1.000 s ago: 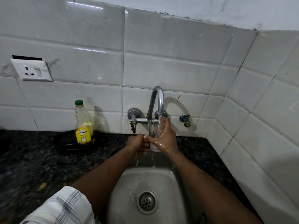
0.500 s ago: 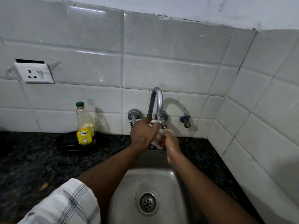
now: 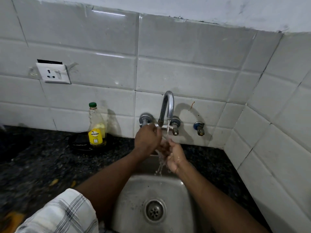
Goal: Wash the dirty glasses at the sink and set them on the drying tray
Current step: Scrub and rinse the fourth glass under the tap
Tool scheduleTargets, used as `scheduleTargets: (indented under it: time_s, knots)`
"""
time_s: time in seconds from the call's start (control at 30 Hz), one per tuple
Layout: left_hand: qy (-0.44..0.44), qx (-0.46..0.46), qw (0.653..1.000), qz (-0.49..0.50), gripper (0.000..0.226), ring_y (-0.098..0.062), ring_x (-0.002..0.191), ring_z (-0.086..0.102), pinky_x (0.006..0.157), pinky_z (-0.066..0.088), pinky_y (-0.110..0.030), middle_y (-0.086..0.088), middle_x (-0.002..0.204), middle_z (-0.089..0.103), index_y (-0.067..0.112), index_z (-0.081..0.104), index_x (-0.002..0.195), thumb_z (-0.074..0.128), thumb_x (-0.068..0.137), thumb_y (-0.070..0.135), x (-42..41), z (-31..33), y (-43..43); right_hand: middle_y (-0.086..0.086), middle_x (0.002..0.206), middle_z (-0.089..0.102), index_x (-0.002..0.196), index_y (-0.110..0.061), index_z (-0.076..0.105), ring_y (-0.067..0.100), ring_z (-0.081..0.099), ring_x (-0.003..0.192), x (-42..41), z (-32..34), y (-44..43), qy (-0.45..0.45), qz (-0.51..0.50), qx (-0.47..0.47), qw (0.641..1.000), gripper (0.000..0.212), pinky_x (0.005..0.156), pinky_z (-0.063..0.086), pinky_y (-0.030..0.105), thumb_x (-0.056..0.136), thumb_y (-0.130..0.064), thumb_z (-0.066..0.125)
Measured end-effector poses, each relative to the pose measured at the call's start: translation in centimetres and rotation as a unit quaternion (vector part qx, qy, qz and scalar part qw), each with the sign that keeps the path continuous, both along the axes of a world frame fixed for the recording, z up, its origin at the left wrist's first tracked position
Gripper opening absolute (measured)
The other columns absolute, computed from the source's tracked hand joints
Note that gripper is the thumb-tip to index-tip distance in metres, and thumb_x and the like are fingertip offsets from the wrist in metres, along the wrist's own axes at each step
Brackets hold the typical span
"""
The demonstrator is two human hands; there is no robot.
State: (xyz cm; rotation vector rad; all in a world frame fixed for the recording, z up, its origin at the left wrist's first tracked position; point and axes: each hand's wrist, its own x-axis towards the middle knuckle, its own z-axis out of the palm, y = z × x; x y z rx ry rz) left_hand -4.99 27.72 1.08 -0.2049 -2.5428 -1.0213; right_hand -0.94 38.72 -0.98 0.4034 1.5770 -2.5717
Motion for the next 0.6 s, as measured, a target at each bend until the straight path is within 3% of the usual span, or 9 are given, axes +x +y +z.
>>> scheduleTargets:
  time_s: [0.07, 0.1, 0.2, 0.23, 0.27, 0.33, 0.4, 0.5, 0.6]
  knots:
    - [-0.094, 0.129, 0.987, 0.002, 0.037, -0.027, 0.088, 0.063, 0.077, 0.047, -0.035, -0.012, 0.098, 0.070, 0.010, 0.067, 0.099, 0.047, 0.100, 0.041, -0.7, -1.5, -1.0, 0.004, 0.081, 0.074, 0.102, -0.004, 0.062, 0.012, 0.071, 0.077, -0.6, 0.9, 1.1, 0.091, 0.055, 0.216, 0.971, 0.026, 0.071, 0.049, 0.029, 0.103, -0.024, 0.046]
    - [-0.153, 0.191, 0.969, 0.019, 0.043, -0.031, 0.094, 0.065, 0.085, 0.050, -0.038, -0.014, 0.103, 0.071, 0.009, 0.068, 0.101, 0.047, 0.099, 0.046, -0.8, -2.1, -1.6, 0.001, 0.083, 0.073, 0.101, -0.007, 0.062, 0.007, 0.069, 0.076, -0.8, 1.6, 1.8, 0.151, 0.104, 0.338, 0.923, 0.018, 0.071, 0.050, 0.026, 0.101, -0.021, 0.050]
    - [-0.289, 0.301, 0.902, 0.112, 0.054, -0.038, 0.100, 0.067, 0.092, 0.055, -0.045, -0.018, 0.106, 0.072, 0.007, 0.070, 0.104, 0.052, 0.082, 0.052, -1.2, -4.4, -3.7, -0.007, 0.082, 0.064, 0.090, -0.015, 0.060, 0.003, 0.062, 0.076, -1.4, 4.2, 3.1, 0.253, 0.264, 0.596, 0.715, 0.007, 0.069, 0.048, 0.021, 0.097, -0.015, 0.058]
    - [-0.310, 0.320, 0.886, 0.128, 0.051, -0.039, 0.096, 0.069, 0.086, 0.058, -0.046, -0.018, 0.102, 0.072, 0.005, 0.070, 0.102, 0.054, 0.079, 0.048, -1.2, -5.0, -4.3, -0.007, 0.083, 0.060, 0.088, -0.016, 0.057, 0.007, 0.059, 0.078, -1.6, 4.6, 3.2, 0.265, 0.278, 0.649, 0.656, 0.008, 0.071, 0.046, 0.025, 0.096, -0.015, 0.058]
    - [-0.321, 0.337, 0.876, 0.127, 0.044, -0.038, 0.086, 0.070, 0.075, 0.058, -0.044, -0.017, 0.096, 0.073, 0.003, 0.069, 0.098, 0.055, 0.081, 0.042, -1.1, -5.1, -4.6, -0.007, 0.083, 0.058, 0.089, -0.016, 0.056, 0.012, 0.056, 0.080, -1.7, 4.9, 3.3, 0.276, 0.271, 0.682, 0.621, 0.007, 0.073, 0.046, 0.030, 0.096, -0.015, 0.058]
    - [-0.336, 0.367, 0.862, 0.098, 0.029, -0.030, 0.062, 0.062, 0.053, 0.048, -0.031, -0.014, 0.082, 0.070, 0.002, 0.066, 0.091, 0.054, 0.088, 0.029, -0.8, -4.9, -4.8, -0.005, 0.085, 0.057, 0.091, -0.017, 0.054, 0.016, 0.055, 0.083, -2.0, 4.9, 3.6, 0.292, 0.260, 0.706, 0.591, 0.006, 0.073, 0.044, 0.031, 0.096, -0.016, 0.058]
    - [-0.357, 0.370, 0.855, 0.065, 0.019, -0.024, 0.054, 0.054, 0.049, 0.042, -0.026, -0.013, 0.077, 0.064, 0.005, 0.063, 0.085, 0.054, 0.090, 0.022, -0.5, -4.6, -4.6, -0.004, 0.087, 0.059, 0.092, -0.020, 0.054, 0.017, 0.058, 0.084, -2.2, 4.8, 3.8, 0.299, 0.261, 0.712, 0.579, 0.006, 0.074, 0.045, 0.030, 0.095, -0.017, 0.058]
    - [-0.395, 0.355, 0.846, 0.033, 0.019, -0.021, 0.053, 0.051, 0.053, 0.043, -0.026, -0.011, 0.072, 0.059, 0.009, 0.059, 0.081, 0.053, 0.093, 0.022, -0.5, -4.6, -3.8, -0.007, 0.088, 0.063, 0.091, -0.023, 0.054, 0.015, 0.062, 0.086, -2.2, 5.1, 3.8, 0.313, 0.212, 0.697, 0.609, 0.011, 0.072, 0.046, 0.024, 0.094, -0.013, 0.059]
    - [-0.443, 0.375, 0.814, -0.002, 0.033, -0.026, 0.066, 0.057, 0.069, 0.049, -0.035, -0.013, 0.077, 0.062, 0.006, 0.059, 0.088, 0.048, 0.099, 0.036, 0.4, -4.4, -2.7, -0.002, 0.091, 0.067, 0.093, -0.015, 0.060, 0.016, 0.062, 0.086, -2.4, 5.1, 3.7, 0.329, 0.214, 0.698, 0.599, 0.000, 0.077, 0.052, 0.033, 0.093, -0.015, 0.060]
